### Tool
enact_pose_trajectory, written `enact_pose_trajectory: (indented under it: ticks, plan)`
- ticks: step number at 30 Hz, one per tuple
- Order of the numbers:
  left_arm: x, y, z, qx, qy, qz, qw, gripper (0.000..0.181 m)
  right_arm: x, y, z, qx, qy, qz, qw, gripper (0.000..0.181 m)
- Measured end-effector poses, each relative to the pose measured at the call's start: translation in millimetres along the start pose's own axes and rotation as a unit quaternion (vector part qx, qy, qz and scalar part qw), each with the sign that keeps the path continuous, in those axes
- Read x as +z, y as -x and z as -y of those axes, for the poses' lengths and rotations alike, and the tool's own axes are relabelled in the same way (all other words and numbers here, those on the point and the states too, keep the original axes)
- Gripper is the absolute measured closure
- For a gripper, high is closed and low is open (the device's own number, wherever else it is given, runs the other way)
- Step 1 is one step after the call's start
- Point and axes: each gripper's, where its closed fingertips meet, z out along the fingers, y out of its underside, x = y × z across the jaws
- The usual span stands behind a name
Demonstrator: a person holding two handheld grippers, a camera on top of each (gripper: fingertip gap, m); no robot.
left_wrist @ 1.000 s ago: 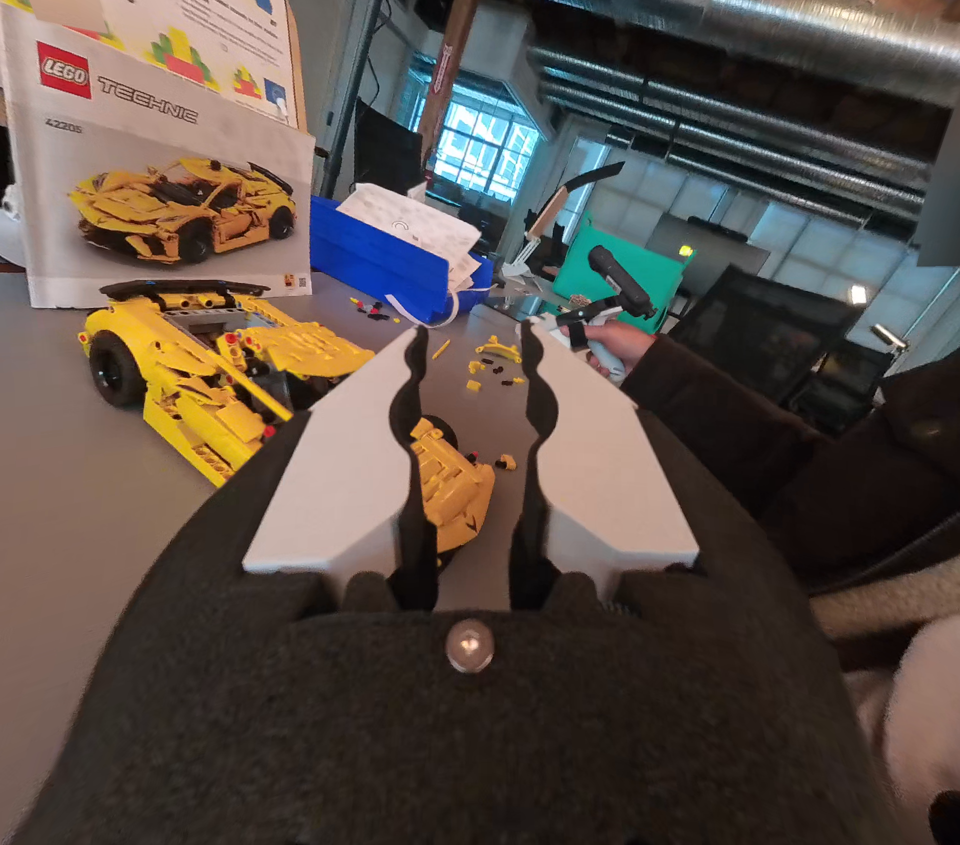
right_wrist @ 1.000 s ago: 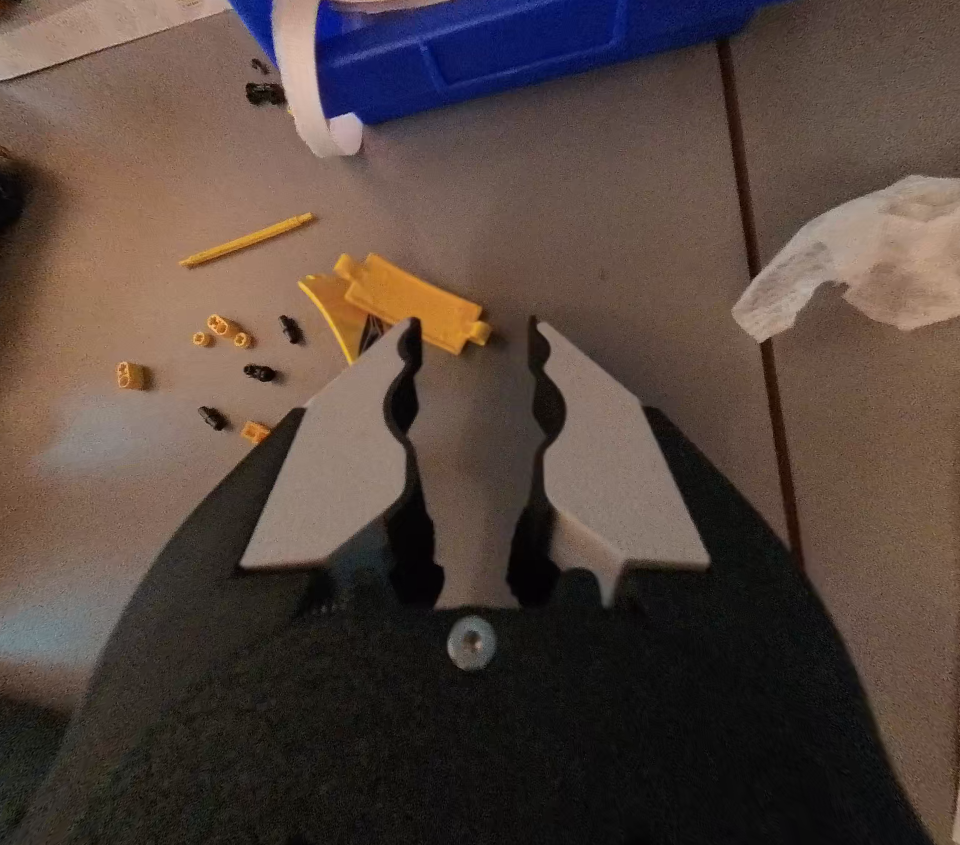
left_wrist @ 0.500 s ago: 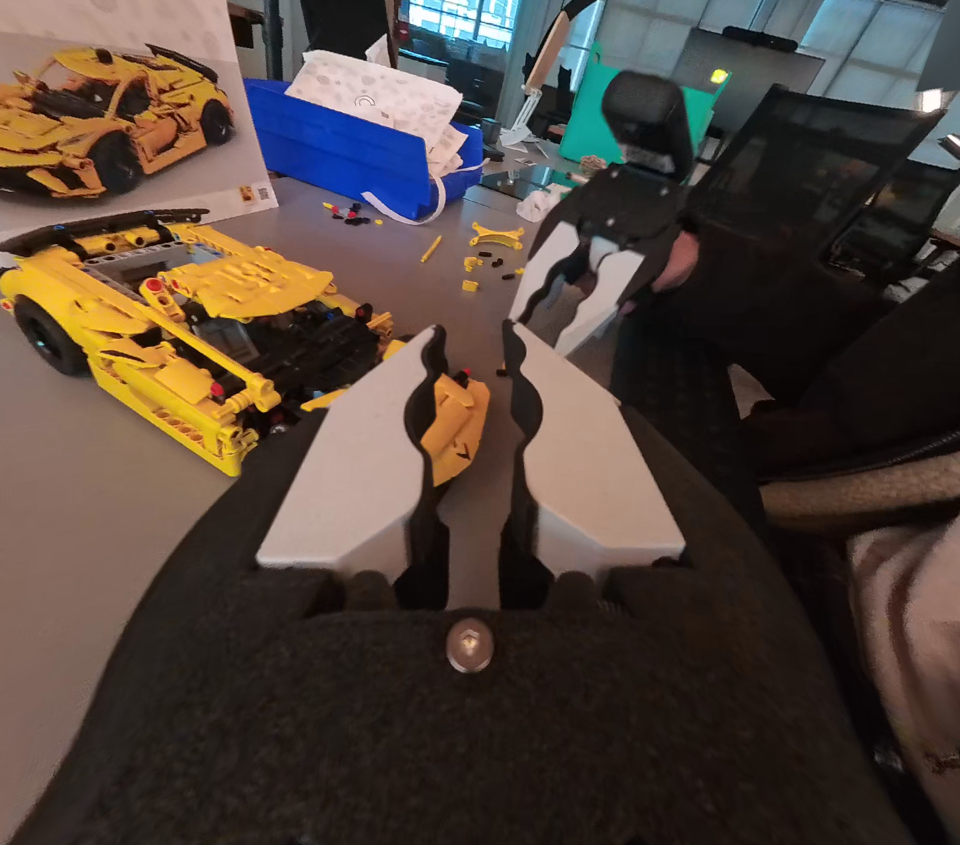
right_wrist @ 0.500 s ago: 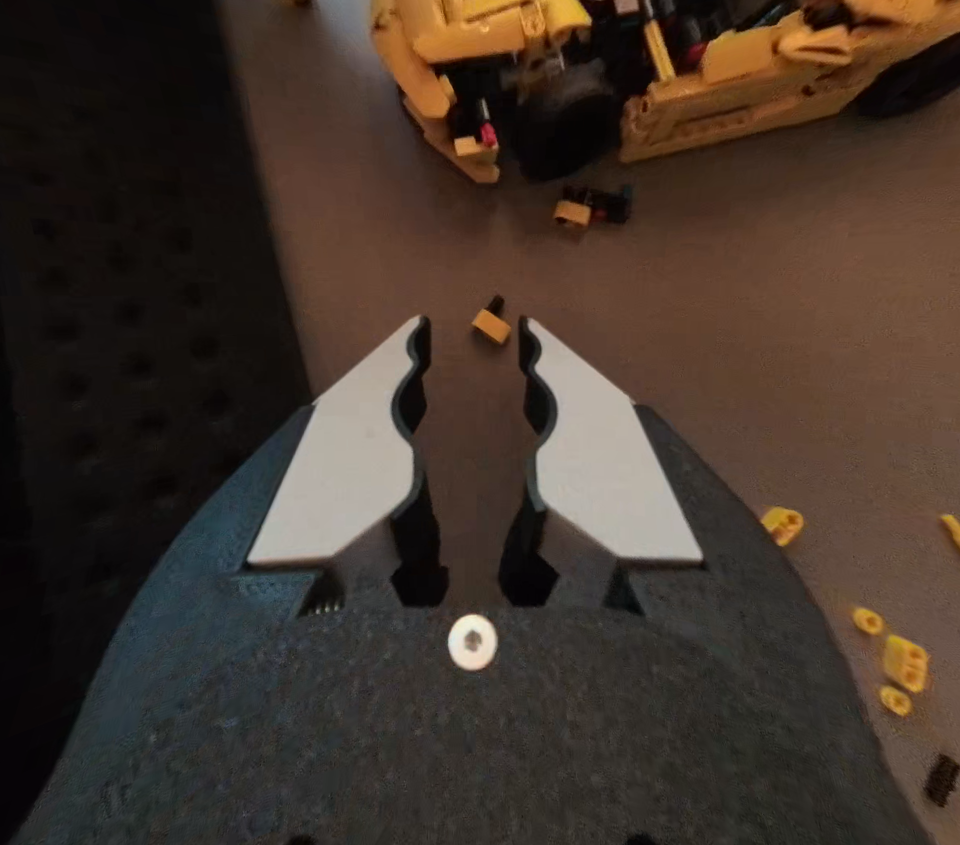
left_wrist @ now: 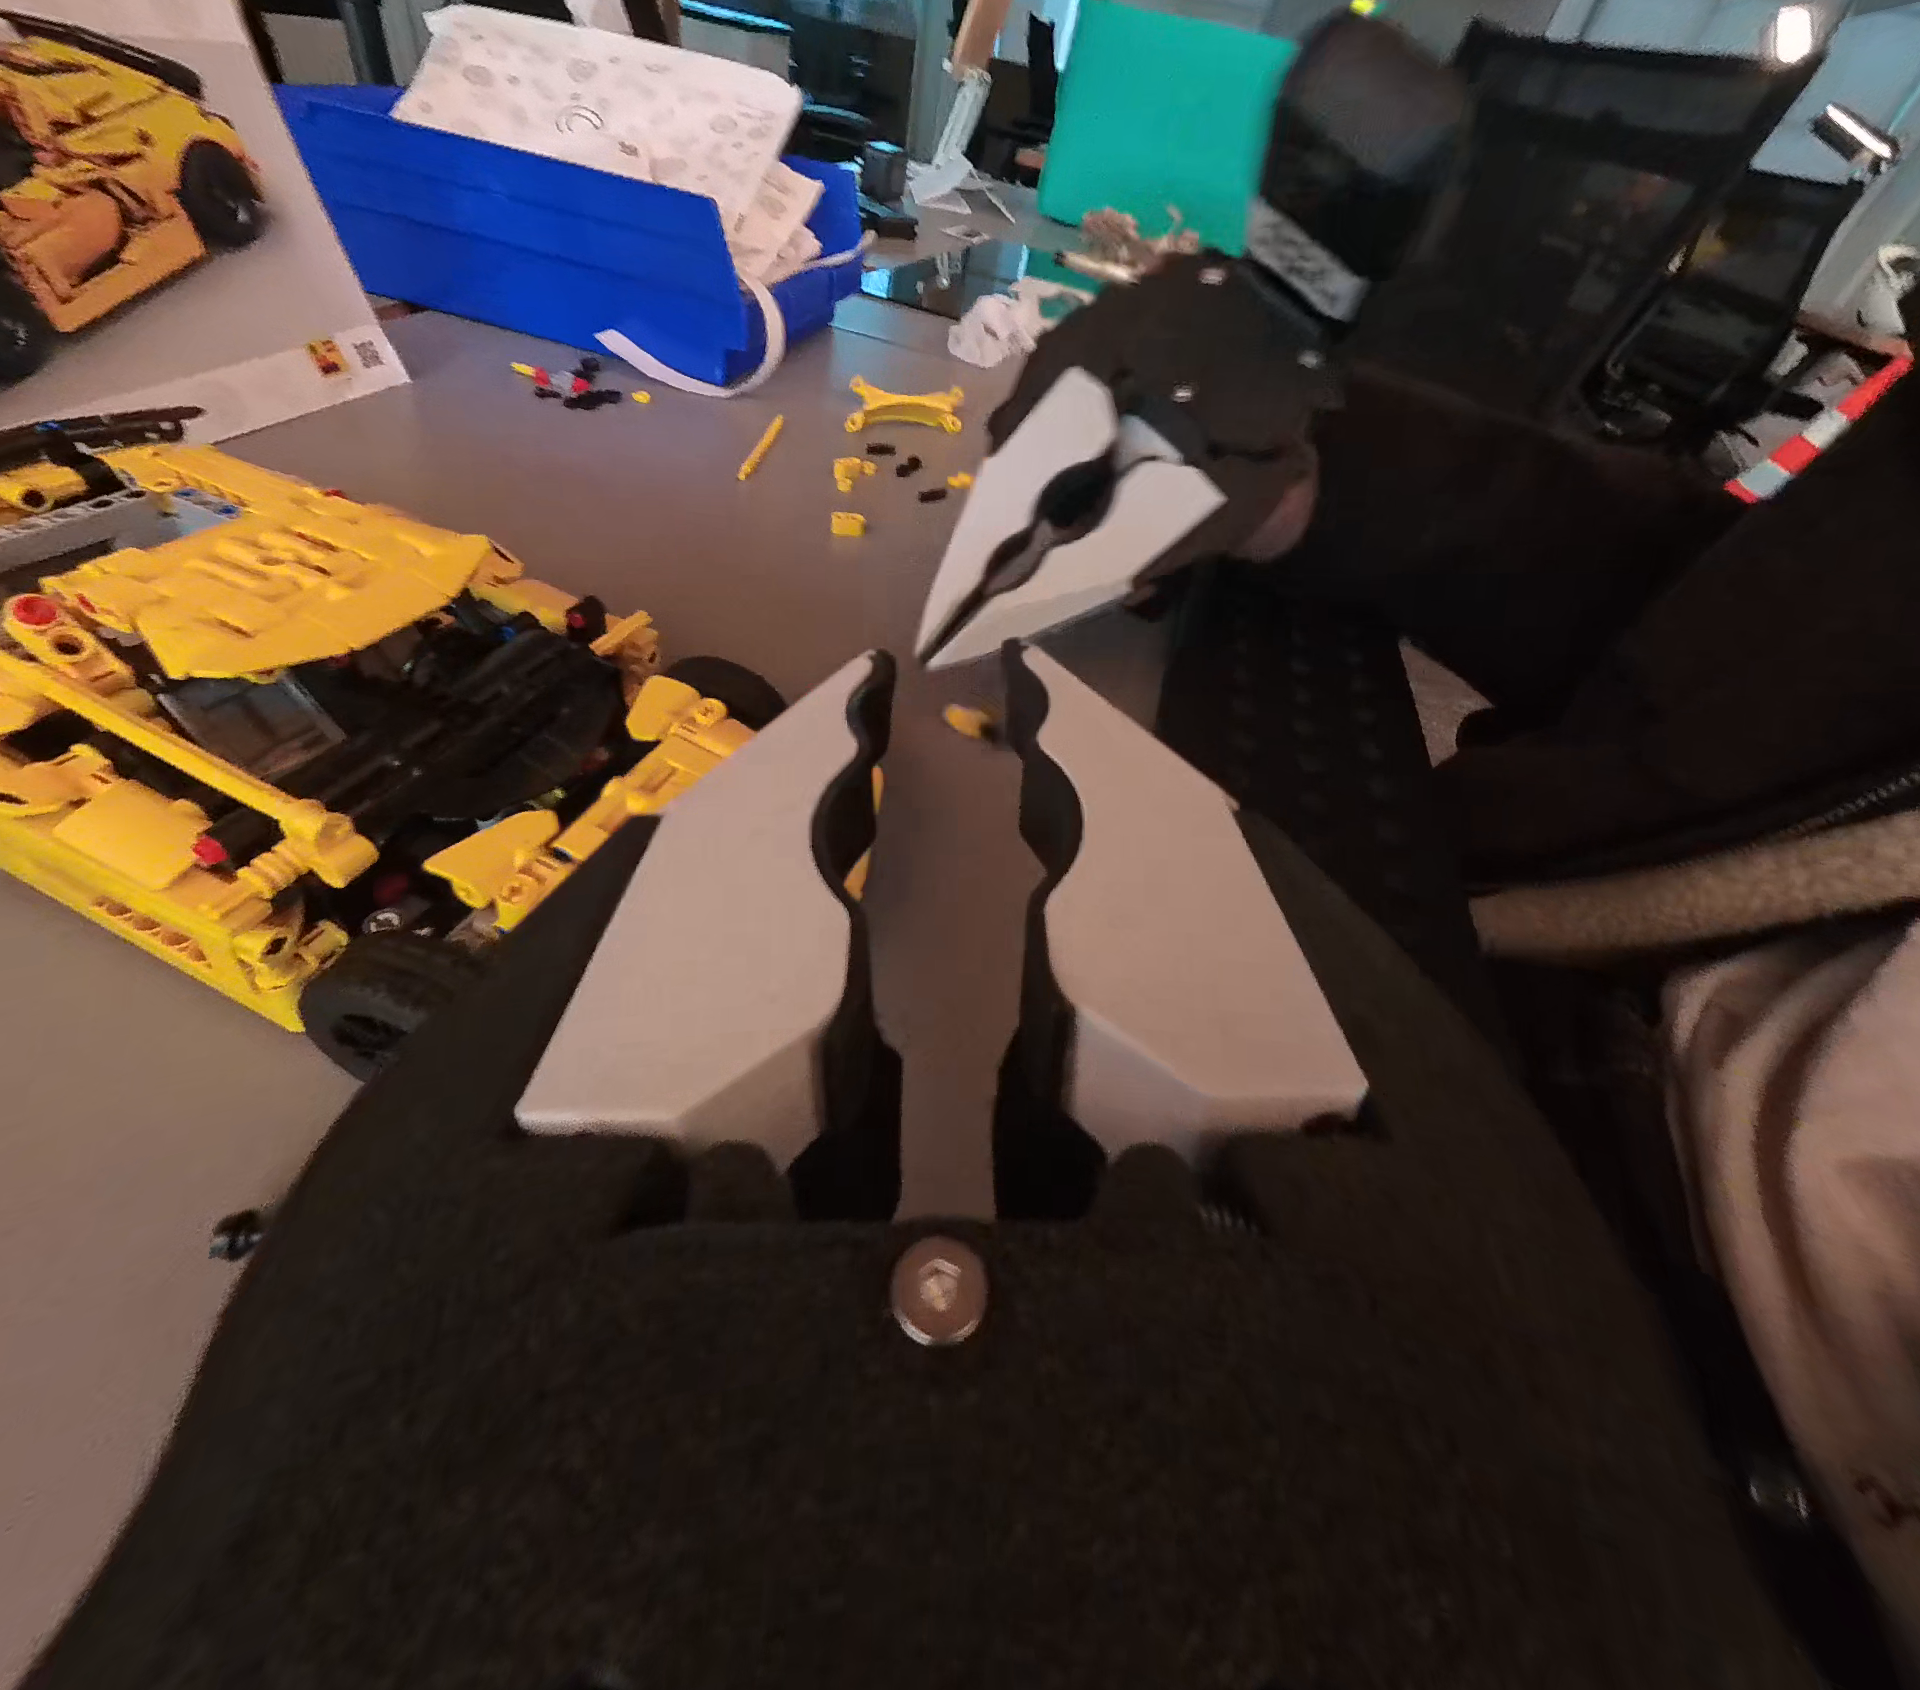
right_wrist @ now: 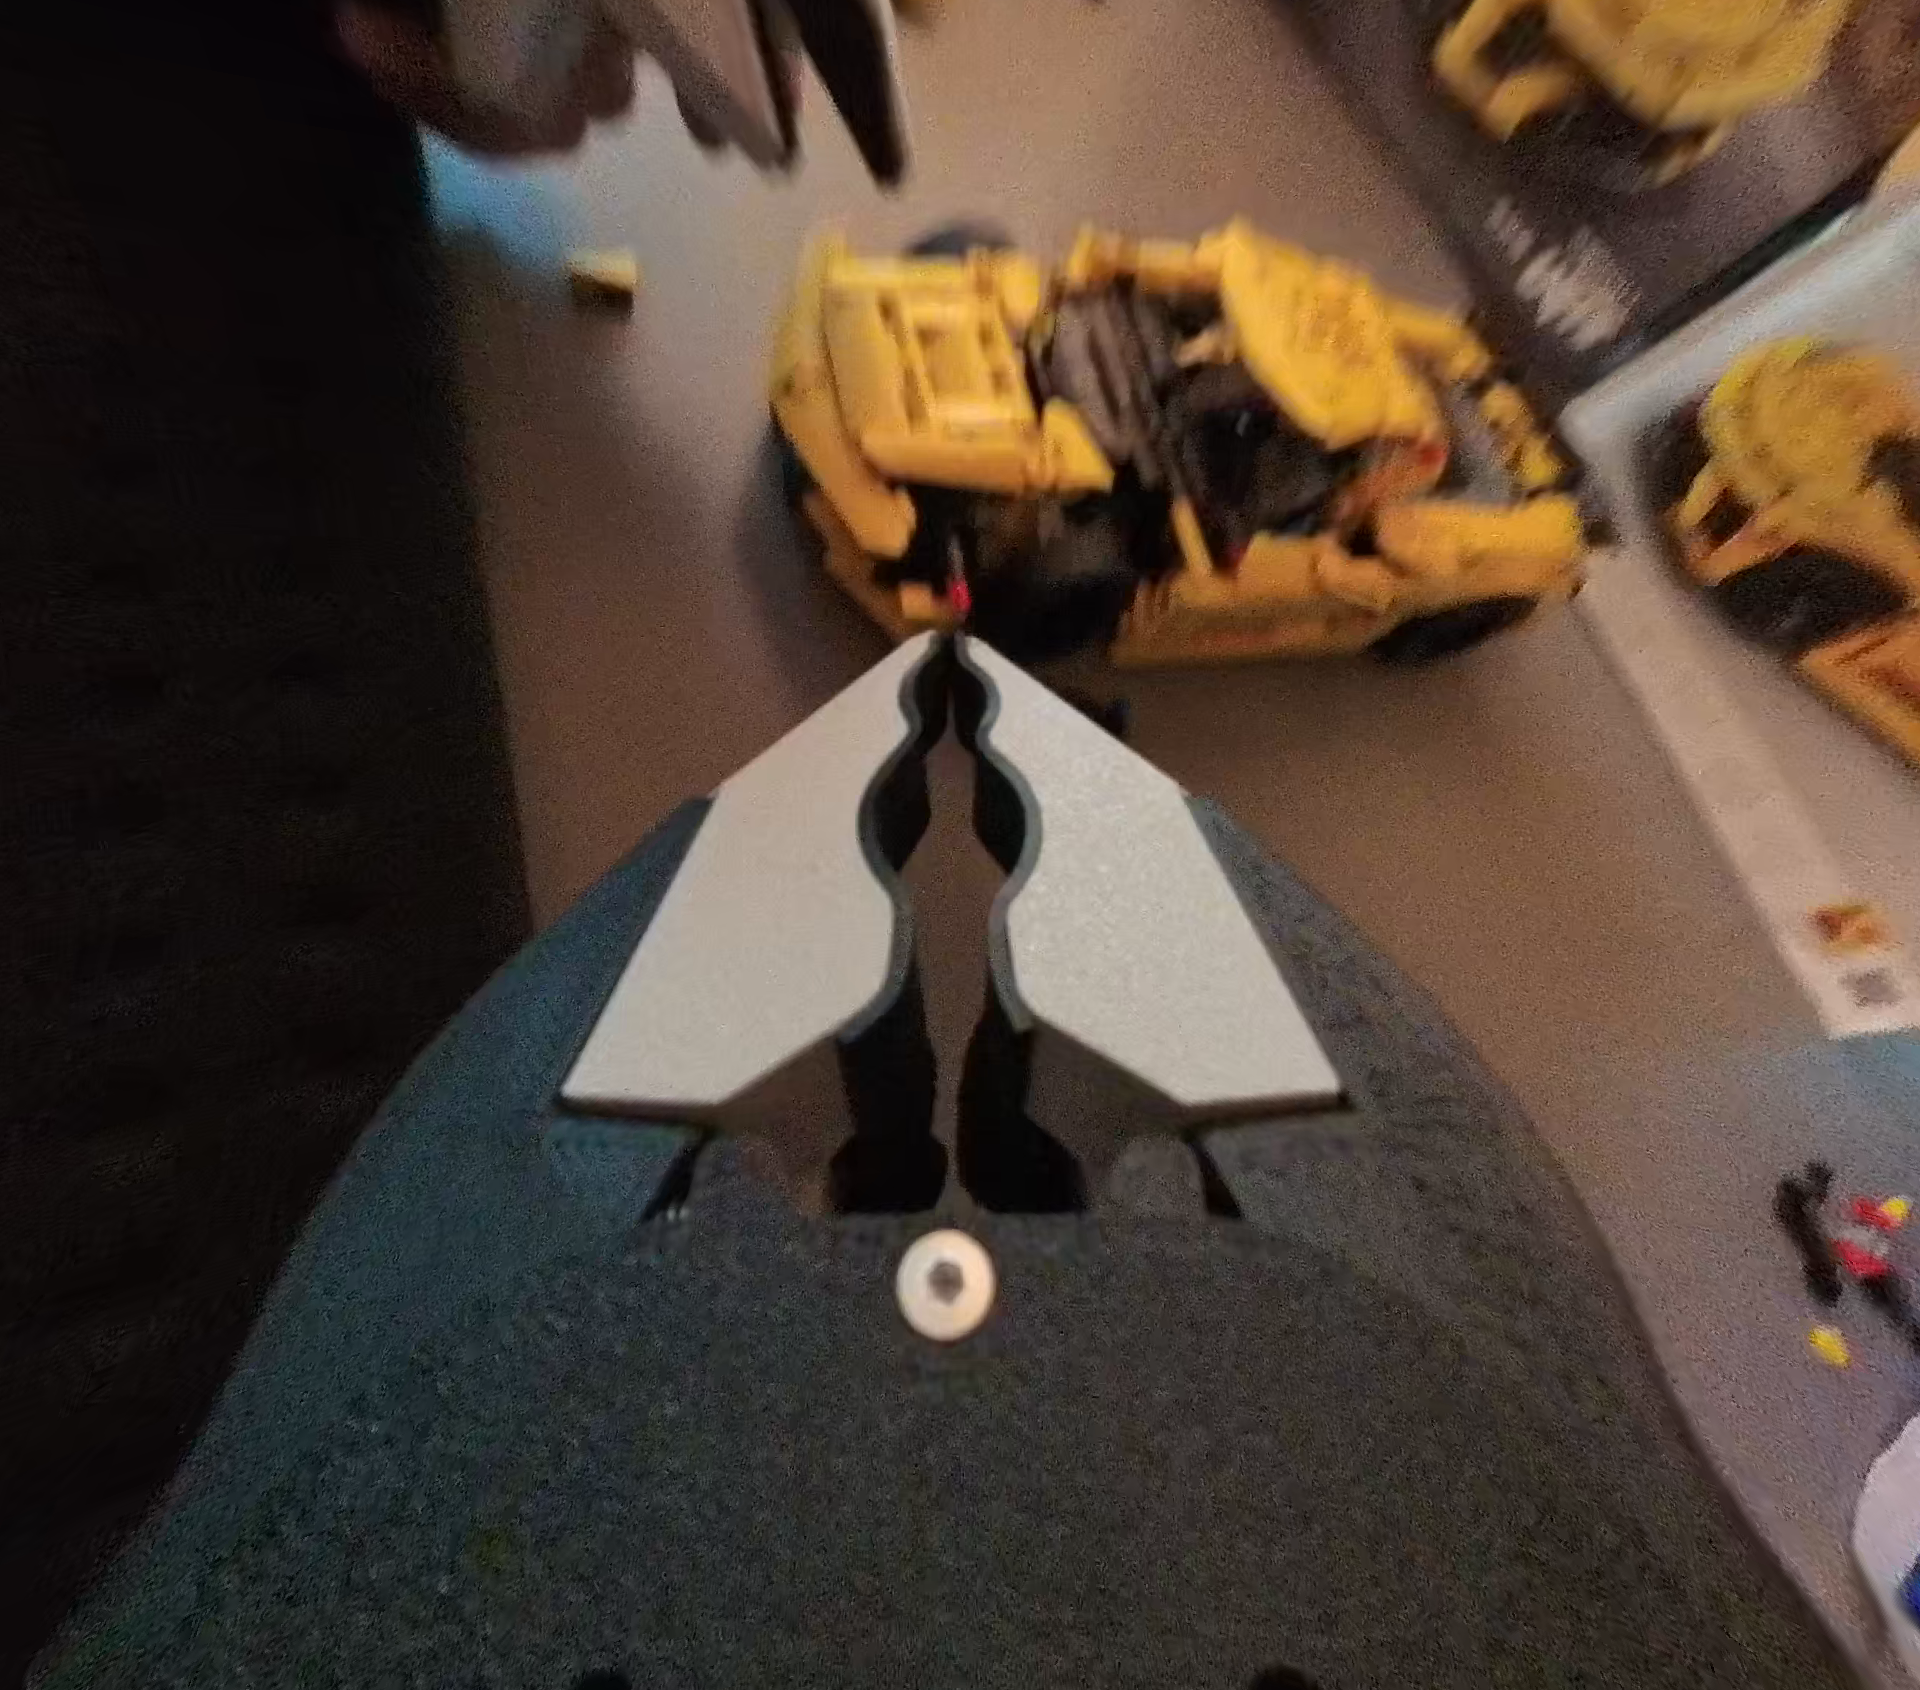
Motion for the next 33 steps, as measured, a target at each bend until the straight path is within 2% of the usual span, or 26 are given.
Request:
enact_pose_trajectory:
  ticks: [1,2,5,7,9,10,13,18,20,22,25,27,29,33]
  plan:
    - [1.2,3.2,1.4,-0.005,-0.007,0.011,1.000,0.160,-1.3,-0.8,16.6,-0.007,-0.035,-0.021,0.999,0.181]
    - [2.3,4.9,1.6,-0.009,-0.009,0.016,1.000,0.160,-0.2,-1.8,23.3,-0.007,-0.041,-0.038,0.998,0.181]
    - [2.0,6.4,-0.3,-0.006,-0.005,0.020,1.000,0.160,0.5,-14.7,7.9,0.017,0.008,-0.076,0.997,0.181]
    - [0.5,7.2,-1.6,0.001,-0.005,0.024,1.000,0.160,-10.5,-8.0,-8.7,0.050,0.039,-0.027,0.998,0.181]
    - [2.3,4.3,-5.4,0.007,0.005,0.016,1.000,0.160,-24.0,16.4,-25.4,0.092,0.080,0.084,0.989,0.172]
    - [4.2,2.3,-8.1,0.011,0.014,0.011,1.000,0.160,-30.0,20.7,-34.6,0.099,0.105,0.113,0.983,0.169]
    - [9.5,-2.3,-16.5,0.028,0.042,0.005,0.999,0.160,-36.4,29.4,-43.0,0.120,0.100,0.157,0.975,0.157]
    - [11.3,-4.4,-16.9,0.052,0.046,0.013,0.997,0.160,-22.6,48.4,-56.7,0.162,0.166,0.200,0.952,0.153]
    - [15.3,-8.6,-22.9,0.082,0.067,0.015,0.994,0.160,-15.6,49.5,-51.8,0.163,0.161,0.195,0.954,0.156]
    - [21.2,-12.8,-33.1,0.122,0.100,0.021,0.987,0.160,-7.7,43.3,-52.6,0.137,0.164,0.161,0.963,0.170]
    - [30.6,-16.9,-42.7,0.177,0.129,0.038,0.975,0.160,-3.6,32.4,-52.7,0.119,0.166,0.129,0.970,0.171]
    - [35.0,-15.7,-37.4,0.185,0.111,0.057,0.975,0.161,-3.4,32.0,-34.5,0.121,0.110,0.136,0.977,0.170]
    - [34.1,-10.2,-24.5,0.137,0.073,0.065,0.986,0.163,-6.0,28.6,-3.3,0.066,0.029,0.106,0.992,0.171]
    - [26.4,-2.8,-12.7,0.018,0.042,0.019,0.999,0.163,-6.1,23.5,25.6,-0.087,0.009,0.000,0.996,0.170]
